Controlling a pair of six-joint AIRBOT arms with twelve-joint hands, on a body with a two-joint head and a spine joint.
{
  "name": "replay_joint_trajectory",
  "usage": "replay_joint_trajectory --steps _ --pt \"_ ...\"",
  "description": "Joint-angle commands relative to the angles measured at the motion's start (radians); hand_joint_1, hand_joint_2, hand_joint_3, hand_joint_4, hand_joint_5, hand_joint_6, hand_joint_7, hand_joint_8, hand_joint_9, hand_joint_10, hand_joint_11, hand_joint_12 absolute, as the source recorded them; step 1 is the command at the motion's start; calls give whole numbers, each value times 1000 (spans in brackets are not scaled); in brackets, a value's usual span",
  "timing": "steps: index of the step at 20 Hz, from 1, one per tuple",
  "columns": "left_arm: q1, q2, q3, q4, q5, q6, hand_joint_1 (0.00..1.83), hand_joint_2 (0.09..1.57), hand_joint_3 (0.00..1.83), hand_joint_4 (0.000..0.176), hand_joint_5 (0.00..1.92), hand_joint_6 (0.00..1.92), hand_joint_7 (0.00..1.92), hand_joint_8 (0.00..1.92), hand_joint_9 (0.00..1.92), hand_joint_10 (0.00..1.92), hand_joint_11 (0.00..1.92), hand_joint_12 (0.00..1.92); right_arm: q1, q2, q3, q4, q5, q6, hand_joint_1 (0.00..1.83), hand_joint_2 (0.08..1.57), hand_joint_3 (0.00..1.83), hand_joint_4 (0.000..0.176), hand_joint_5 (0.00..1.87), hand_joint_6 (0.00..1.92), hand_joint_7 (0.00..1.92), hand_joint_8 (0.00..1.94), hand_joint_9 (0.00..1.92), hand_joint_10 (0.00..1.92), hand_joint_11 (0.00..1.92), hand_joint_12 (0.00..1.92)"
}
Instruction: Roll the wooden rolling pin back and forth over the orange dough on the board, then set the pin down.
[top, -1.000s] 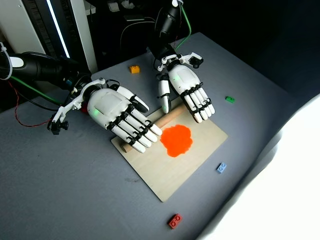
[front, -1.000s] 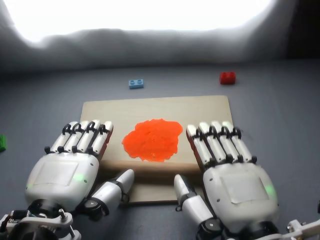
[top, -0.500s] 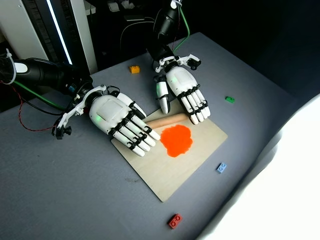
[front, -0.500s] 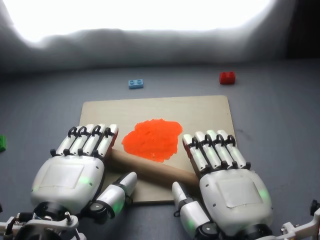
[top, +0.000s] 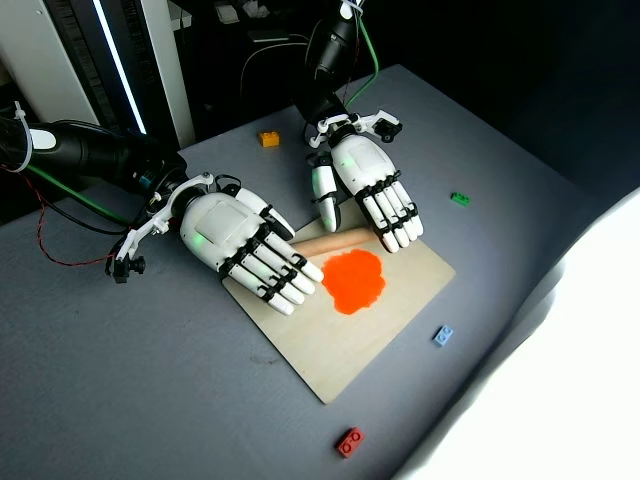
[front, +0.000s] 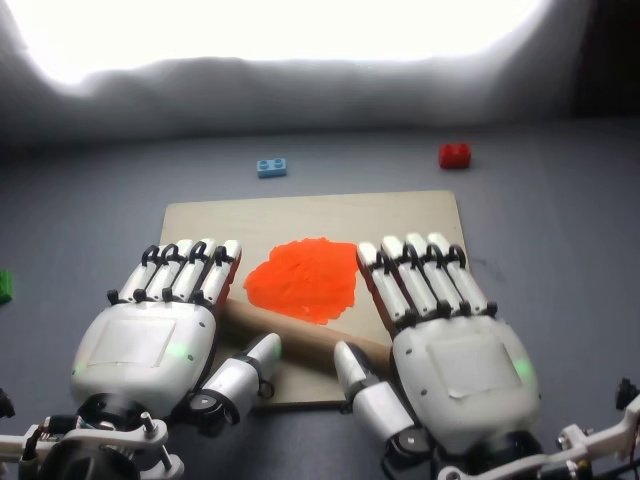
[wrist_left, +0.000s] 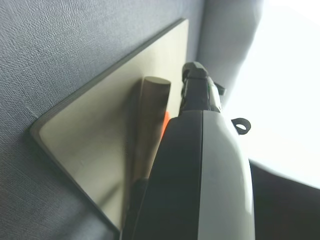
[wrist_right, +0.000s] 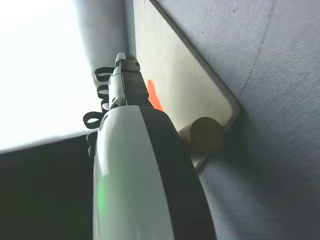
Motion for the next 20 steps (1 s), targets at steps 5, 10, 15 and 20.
replay_joint_trajectory --steps 5,10,15,20 --pt "-5 3 -4 57 -97 5 0 1429 0 0 0 0 26 4 19 5 0 198 -15 35 -12 -83 101 -4 0 1485 57 0 79 5 34 5 0 0 0 0" --pt "-5 23 -16 57 -81 17 0 1430 0 0 37 6 72 5 54 7 0 255 -50 54 -29 -102 81 -2 0 1492 51 0 89 9 34 3 0 0 0 0" --pt "-9 36 -26 57 -69 25 0 1432 1 0 8 2 52 3 41 4 0 206 -56 55 -29 -102 49 5 0 1492 45 0 81 4 37 3 0 0 0 0" --pt "-19 38 -28 57 -61 29 0 1436 2 0 15 3 55 2 46 3 0 234 -60 51 -28 -95 25 14 0 1503 43 0 91 8 46 9 6 2 0 0"
